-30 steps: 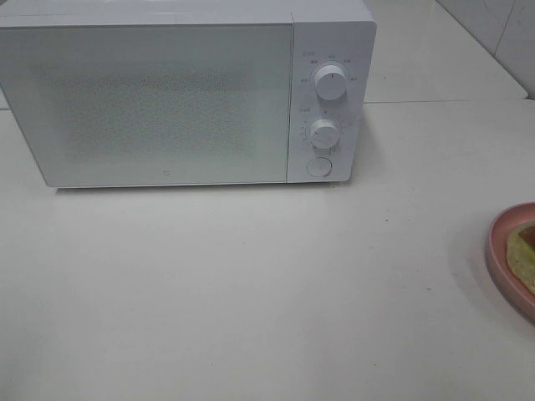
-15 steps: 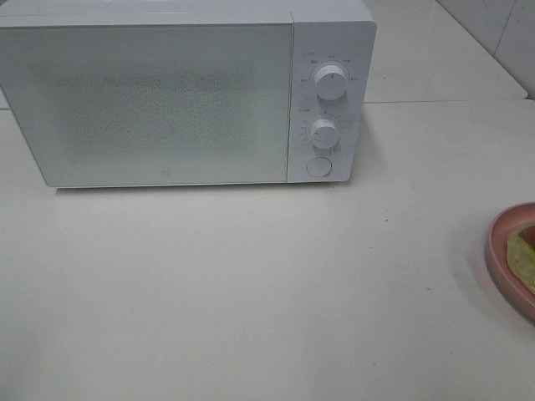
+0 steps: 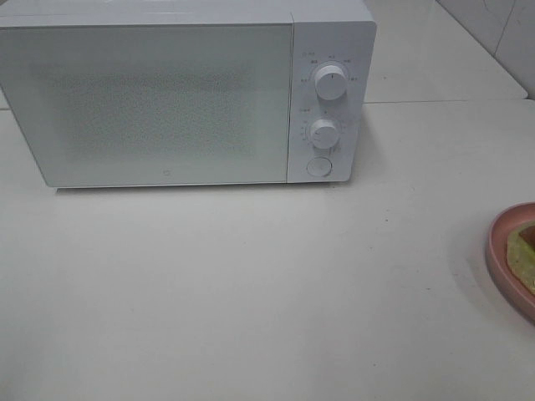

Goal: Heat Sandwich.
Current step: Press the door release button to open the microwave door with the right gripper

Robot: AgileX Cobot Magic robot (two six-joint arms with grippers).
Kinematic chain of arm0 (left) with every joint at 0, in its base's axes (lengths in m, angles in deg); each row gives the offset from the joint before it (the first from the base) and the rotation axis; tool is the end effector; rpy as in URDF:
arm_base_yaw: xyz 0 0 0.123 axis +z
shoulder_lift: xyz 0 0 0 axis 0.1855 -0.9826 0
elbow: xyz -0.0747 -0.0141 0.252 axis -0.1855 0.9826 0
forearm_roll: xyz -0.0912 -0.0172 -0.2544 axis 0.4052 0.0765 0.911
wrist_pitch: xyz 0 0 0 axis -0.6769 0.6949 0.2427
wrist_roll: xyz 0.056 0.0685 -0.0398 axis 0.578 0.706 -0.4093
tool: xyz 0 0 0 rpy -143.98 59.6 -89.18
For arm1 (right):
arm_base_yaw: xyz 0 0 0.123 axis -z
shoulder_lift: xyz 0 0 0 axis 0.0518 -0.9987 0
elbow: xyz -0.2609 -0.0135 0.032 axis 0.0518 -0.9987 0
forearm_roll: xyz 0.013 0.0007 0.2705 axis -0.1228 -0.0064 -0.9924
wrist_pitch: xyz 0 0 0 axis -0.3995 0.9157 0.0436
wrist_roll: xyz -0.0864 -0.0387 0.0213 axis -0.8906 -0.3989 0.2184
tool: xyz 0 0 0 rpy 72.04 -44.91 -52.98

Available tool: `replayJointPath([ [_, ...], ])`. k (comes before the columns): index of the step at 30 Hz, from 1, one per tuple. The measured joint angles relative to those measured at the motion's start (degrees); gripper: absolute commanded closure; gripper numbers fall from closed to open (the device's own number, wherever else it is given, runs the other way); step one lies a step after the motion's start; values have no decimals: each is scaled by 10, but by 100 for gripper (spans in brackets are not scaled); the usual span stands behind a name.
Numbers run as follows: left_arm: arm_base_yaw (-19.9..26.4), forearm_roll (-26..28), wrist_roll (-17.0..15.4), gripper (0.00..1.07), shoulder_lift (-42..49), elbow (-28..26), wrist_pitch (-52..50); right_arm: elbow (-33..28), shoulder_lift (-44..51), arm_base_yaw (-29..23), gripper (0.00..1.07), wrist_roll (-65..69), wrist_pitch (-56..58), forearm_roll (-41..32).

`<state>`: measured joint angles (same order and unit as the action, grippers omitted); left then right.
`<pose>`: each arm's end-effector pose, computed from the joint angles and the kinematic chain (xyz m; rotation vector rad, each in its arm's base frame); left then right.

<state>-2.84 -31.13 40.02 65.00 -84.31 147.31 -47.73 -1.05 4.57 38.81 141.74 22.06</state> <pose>0.0359 -0.0024 0.2878 -0.0344 2.0427 0.0434 0.0402 -0.0029 0.2893 -0.0114 1.9832 -0.0712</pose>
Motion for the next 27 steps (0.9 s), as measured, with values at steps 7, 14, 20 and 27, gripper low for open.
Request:
replayJointPath([
  [7,0,0,0,26,0,0,0,0,0,0,32,0,0,0],
  [14,0,0,0,26,0,0,0,0,0,0,32,0,0,0],
  [20,0,0,0,26,0,0,0,0,0,0,32,0,0,0],
  [27,0,0,0,26,0,0,0,0,0,0,32,0,0,-1],
])
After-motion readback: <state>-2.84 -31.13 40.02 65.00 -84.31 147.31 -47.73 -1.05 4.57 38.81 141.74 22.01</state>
